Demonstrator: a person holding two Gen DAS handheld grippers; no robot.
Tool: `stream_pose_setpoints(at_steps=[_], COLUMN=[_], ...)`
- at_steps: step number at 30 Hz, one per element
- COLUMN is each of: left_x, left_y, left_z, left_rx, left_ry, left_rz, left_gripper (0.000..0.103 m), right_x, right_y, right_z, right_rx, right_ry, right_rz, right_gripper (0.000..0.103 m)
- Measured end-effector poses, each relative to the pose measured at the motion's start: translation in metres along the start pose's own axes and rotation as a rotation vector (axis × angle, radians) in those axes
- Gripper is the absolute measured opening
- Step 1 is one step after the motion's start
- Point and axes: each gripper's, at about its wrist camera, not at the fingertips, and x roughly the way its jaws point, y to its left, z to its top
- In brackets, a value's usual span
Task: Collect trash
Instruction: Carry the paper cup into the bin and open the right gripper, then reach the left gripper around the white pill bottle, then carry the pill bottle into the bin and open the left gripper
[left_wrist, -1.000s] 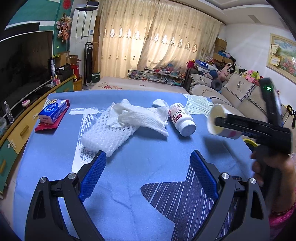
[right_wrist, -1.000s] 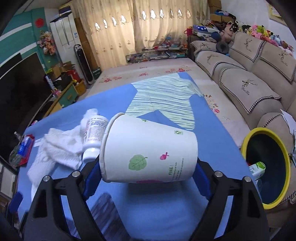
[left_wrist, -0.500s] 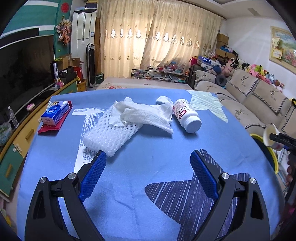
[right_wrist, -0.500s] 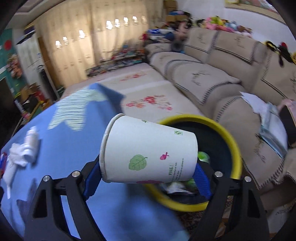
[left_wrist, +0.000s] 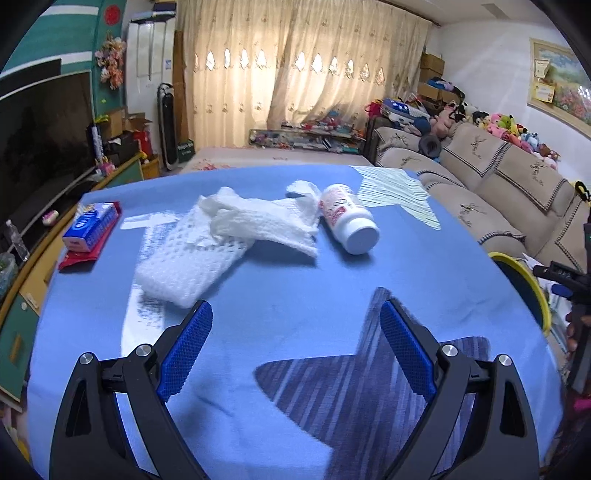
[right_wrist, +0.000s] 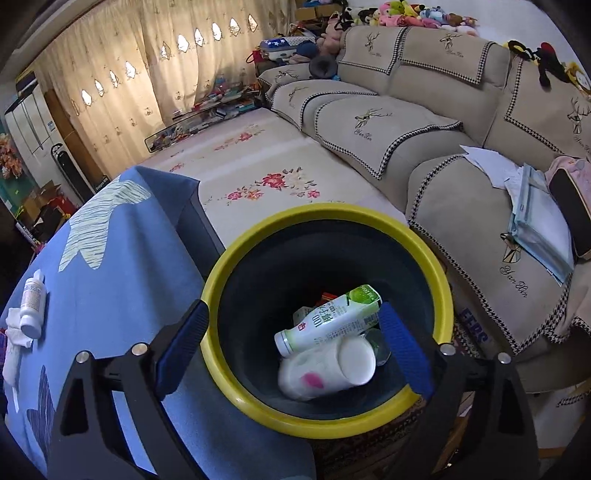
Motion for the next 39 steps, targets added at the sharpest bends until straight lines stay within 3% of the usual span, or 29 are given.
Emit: stream_pose_setpoints(at_steps=[5,11,16,26,30,32,39], left_x=[0.011,0.051,0.098,0.155,0.171,0.176,0.160], left_y=[-0.021,-0.043,-0.063,-0.078,-0.083,-0.084,-0.099], left_z=[0.031,0.077,0.099,0.102,0.102,0.101,0.092], left_rx=[0.028,0.007,0.004,0.012,0.014,0.013,0.048], left_ry=[0.039,0.092,0.173,0.268,0.291,0.300,0.285], left_rz=[-0.029,-0.054,-0.051,0.070,0.105,0.108,0.061], left_gripper=[0.091,0.091,0.078,0.065,0.052,0.047,0.047], right_x=[0.001,0.009,0.012,0.012,0.015,0.017,0.011], right_y=[0.000,-0.003,-0.006,-0.016,-0.021,-0.025,-0.033], right_z=[-0.001,-0.003,-0.005,-0.003,-0.003,-0.003,-0.002], right_rx=[-0.004,0.007,0.012,0.030,0.042,0.056,0.071], right_ry=[0.003,0.026,0.040,0.034,0.042,0.050,0.037], right_rz=[0.044,0.068,0.095,0.128,0.136,0.146,0.156], right_gripper=[0.089,0.089,0.089,0.089,0.089,0.089,0.089])
